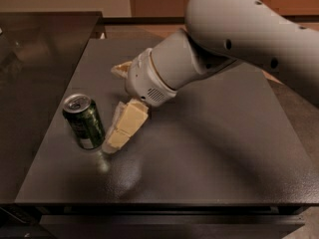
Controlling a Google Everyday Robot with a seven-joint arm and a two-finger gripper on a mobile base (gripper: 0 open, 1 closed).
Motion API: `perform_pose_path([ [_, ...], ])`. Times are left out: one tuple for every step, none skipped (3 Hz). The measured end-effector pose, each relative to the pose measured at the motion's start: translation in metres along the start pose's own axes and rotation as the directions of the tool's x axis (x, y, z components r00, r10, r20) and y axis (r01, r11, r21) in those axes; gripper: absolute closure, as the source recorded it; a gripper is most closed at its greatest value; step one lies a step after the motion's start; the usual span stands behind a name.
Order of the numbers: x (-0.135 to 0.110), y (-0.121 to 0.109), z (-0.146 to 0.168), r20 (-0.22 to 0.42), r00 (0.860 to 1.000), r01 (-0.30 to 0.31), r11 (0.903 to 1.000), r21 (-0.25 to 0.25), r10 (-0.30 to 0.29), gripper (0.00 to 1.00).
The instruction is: Knock green can over
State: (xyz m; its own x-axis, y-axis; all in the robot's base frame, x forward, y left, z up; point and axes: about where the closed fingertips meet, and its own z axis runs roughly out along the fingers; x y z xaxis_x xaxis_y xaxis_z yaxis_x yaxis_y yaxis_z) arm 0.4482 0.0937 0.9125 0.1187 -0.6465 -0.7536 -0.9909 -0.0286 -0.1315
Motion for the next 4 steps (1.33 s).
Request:
perform_pose_path([
  [-0.011, 0.005, 0.028, 0.009, 1.000, 0.024, 0.9984, -0.050, -0.024, 0.00],
  [-0.016, 0.006, 0.050, 0.002, 0.999, 0.043, 0.9954, -0.085, -0.043, 0.00],
  [-0.018, 0.005, 0.065, -0.005, 0.998, 0.054, 0.9929, -0.106, -0.055, 0.16],
  [-0.018, 0.002, 0.069, -0.003, 0.999, 0.045, 0.9928, -0.110, -0.046, 0.39],
])
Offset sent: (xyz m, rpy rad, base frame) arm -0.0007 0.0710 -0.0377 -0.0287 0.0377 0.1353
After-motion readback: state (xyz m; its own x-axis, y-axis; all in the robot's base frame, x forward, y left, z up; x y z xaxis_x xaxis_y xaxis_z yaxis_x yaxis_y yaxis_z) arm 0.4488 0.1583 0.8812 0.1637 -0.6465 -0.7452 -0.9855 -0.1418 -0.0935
